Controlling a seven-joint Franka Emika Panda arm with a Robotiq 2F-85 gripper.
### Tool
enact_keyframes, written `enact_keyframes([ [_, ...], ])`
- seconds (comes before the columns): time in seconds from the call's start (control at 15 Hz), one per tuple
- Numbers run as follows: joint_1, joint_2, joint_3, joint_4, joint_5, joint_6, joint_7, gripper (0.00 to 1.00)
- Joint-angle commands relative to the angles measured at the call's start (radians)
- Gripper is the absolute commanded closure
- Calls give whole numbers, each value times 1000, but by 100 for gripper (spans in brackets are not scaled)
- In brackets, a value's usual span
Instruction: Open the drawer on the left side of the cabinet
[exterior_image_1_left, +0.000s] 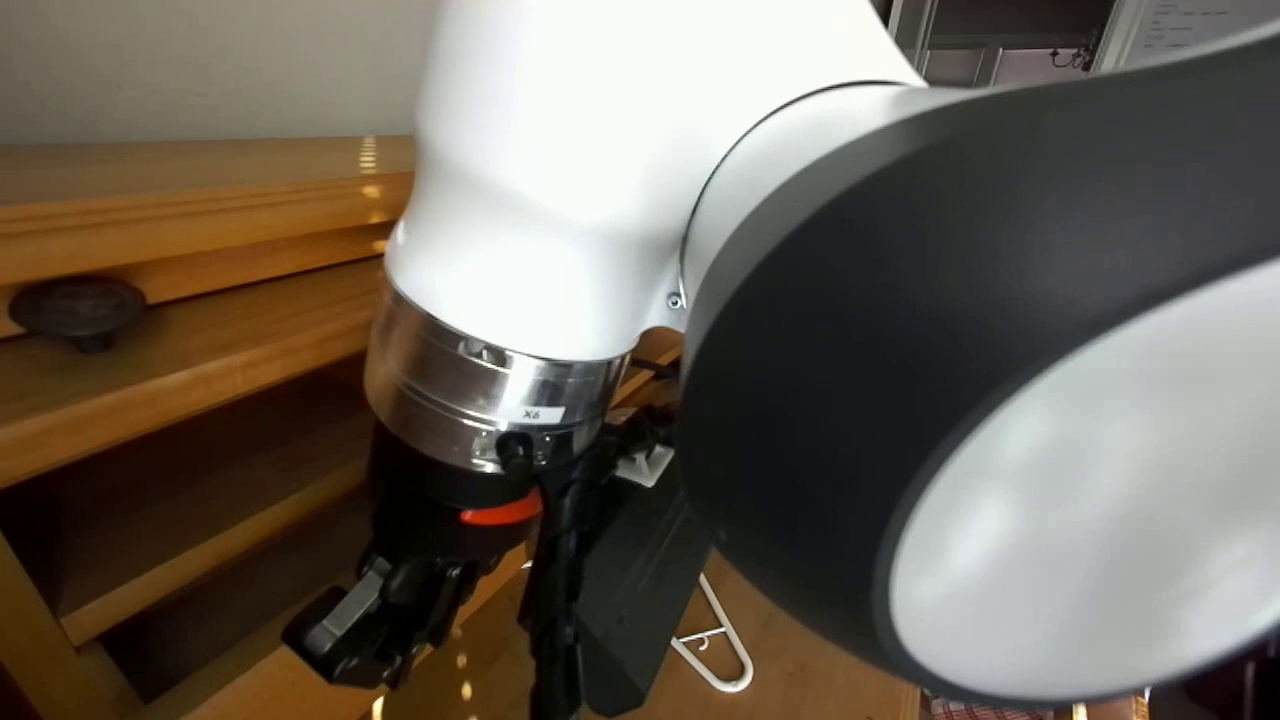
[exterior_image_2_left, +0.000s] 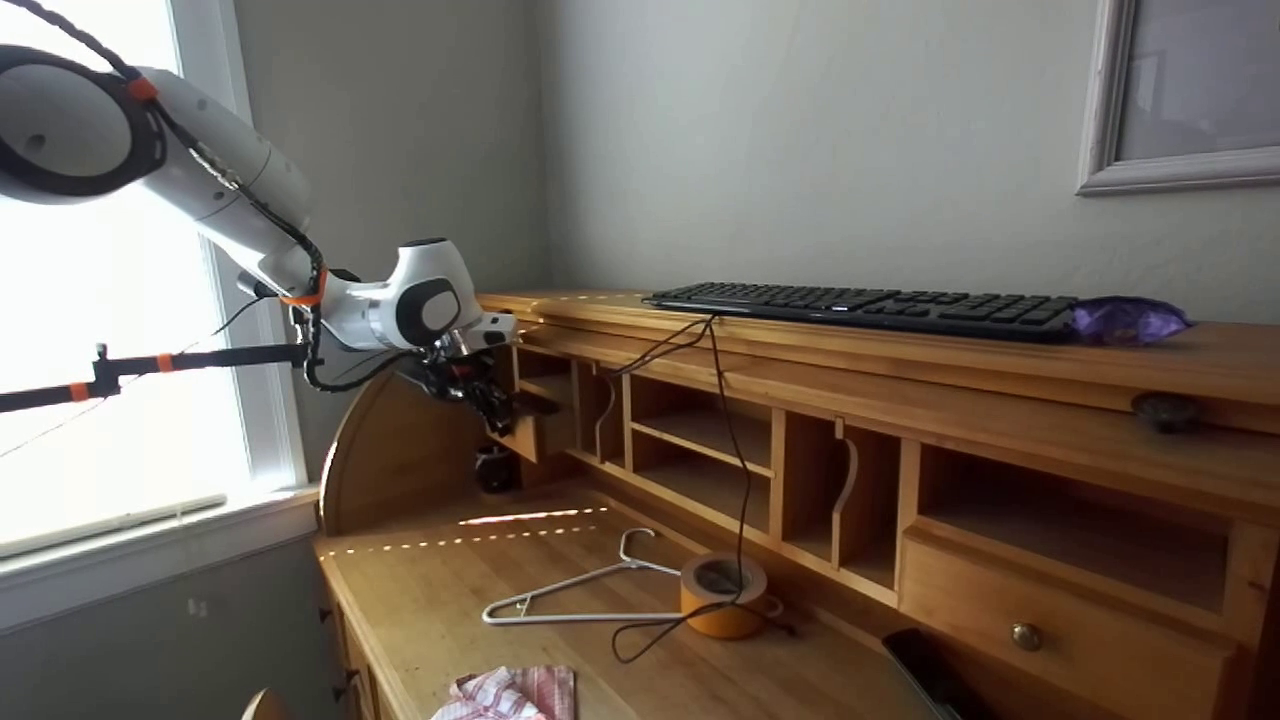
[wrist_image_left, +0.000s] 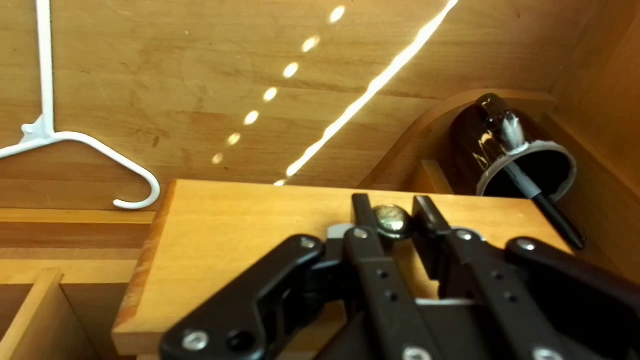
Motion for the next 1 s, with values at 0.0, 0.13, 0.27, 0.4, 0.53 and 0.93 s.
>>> enact_keyframes([
  [0.0,-7,-27,15,-17,-43,-53,-11,94],
  [0.13,-9,-30,19,-19,-49,-63,-12,94],
  [0.27,-13,-32,26,-21,-49,-72,-15,94],
  [0.4,-17,-35,33,-22,-43,-84,-15,94],
  [0.53,-24,-36,46,-19,-28,-91,-14,94],
  [0.93,-40,-40,65,-25,-26,-104,-30,94],
])
